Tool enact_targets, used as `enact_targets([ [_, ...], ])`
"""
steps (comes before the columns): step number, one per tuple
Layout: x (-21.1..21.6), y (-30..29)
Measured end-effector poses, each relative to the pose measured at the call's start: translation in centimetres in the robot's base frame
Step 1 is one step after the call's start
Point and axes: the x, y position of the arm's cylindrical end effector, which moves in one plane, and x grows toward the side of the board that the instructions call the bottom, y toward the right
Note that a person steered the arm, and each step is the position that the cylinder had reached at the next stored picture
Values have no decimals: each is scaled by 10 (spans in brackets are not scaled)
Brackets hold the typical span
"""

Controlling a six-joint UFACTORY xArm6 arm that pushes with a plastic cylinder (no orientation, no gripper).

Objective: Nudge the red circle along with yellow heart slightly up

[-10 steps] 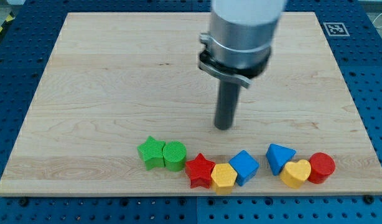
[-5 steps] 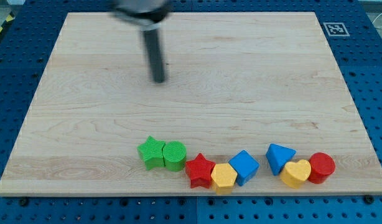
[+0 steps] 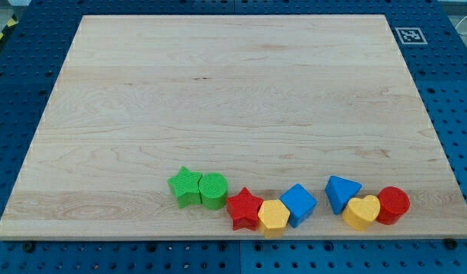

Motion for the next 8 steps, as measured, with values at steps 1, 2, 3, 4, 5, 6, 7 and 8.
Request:
enact_targets([
  [1,8,-11],
  [2,8,-29],
  [3,8,-47],
  [4,8,-62],
  [5,9,-69],
  [6,9,-72],
  [7,9,-88],
  [8,9,-113],
])
